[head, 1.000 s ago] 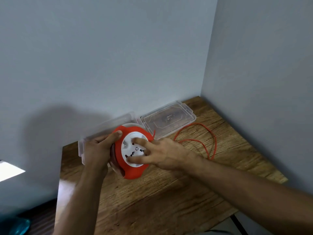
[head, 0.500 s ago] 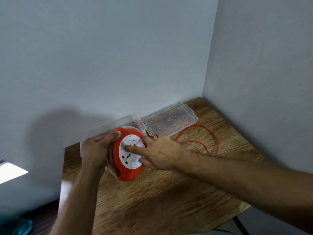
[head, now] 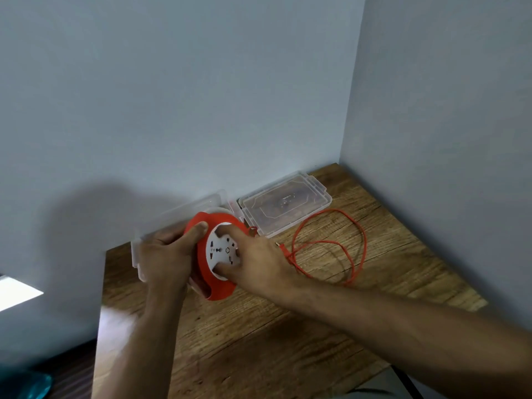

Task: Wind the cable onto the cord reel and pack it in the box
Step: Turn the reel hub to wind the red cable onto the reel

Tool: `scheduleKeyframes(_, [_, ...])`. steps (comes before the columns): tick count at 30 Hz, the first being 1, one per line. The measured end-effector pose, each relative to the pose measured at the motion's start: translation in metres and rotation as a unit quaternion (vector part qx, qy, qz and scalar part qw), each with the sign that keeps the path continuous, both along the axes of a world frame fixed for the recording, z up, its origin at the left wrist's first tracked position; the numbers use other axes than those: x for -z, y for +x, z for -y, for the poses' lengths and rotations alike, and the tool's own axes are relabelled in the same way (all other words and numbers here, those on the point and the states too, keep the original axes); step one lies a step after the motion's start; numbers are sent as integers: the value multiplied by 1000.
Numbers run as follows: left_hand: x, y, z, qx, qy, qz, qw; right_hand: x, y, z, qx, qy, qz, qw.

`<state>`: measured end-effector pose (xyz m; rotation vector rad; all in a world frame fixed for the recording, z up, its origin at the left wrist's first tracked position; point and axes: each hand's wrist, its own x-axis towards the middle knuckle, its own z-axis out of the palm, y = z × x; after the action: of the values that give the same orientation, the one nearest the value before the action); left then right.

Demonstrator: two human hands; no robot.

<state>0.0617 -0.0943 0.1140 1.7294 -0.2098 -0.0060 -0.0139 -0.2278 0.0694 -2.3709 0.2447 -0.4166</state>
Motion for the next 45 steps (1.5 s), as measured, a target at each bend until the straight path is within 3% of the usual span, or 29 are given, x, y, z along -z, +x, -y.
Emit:
scheduleKeyframes(2, [5,-5,2,6,12,31,999,-5,3,-7,55,202,-63,976])
scheduleKeyframes(5, [13,-9,4,0,25,58,998,-15,8,-12,126,500,-170,839])
scheduleKeyframes(7, [16,-8,3,-4,34,69,997,-17,5,-9,108,551,-193,805])
scheduleKeyframes(9, [16,-6,1,-9,16,45,999,-20,-1,0,55,544,-196,814])
scheduleKeyframes(11, [16,-2,-2,-25,-26,-11,999,-23,-8,12,14,412,-195,890])
scheduleKeyframes(13, [15,2,-6,-36,-61,-71,995,-19,-14,26,11,122,-136,983])
scheduleKeyframes(14, [14,5,-7,-37,-67,-91,993,-17,-17,33,-1,-24,-73,997])
scheduleKeyframes(16, [11,8,-6,-22,-59,-109,992,-17,-21,43,-103,-218,30,970])
scheduleKeyframes(19, [7,8,-3,8,-26,-123,992,-20,-18,55,-281,-394,48,874])
scheduleKeyframes(23, [0,15,-3,40,-12,-139,989,-33,-9,61,-362,-448,20,817])
scheduleKeyframes(29, [-6,15,-2,84,23,-145,986,-47,-1,58,-361,-536,79,759])
scheduleKeyframes(31, [-5,14,-3,82,18,-137,987,-39,-3,56,-331,-548,124,758])
scheduleKeyframes(35, [-2,7,-3,87,38,-102,990,-16,-8,46,-260,-458,111,843])
scheduleKeyframes(40, [6,0,1,74,10,-63,995,4,-15,27,-66,-255,102,959])
scheduleKeyframes(42, [12,-1,3,45,-10,-60,997,7,-18,12,32,-72,43,996])
scheduleKeyframes(43, [14,-3,5,31,-8,-51,998,5,-18,4,66,54,-7,996])
scheduleKeyframes(44, [16,-5,7,22,8,-31,999,2,-16,-3,95,200,-57,974])
scheduleKeyframes(45, [18,-9,10,21,32,-4,999,0,-12,-7,118,344,-102,926])
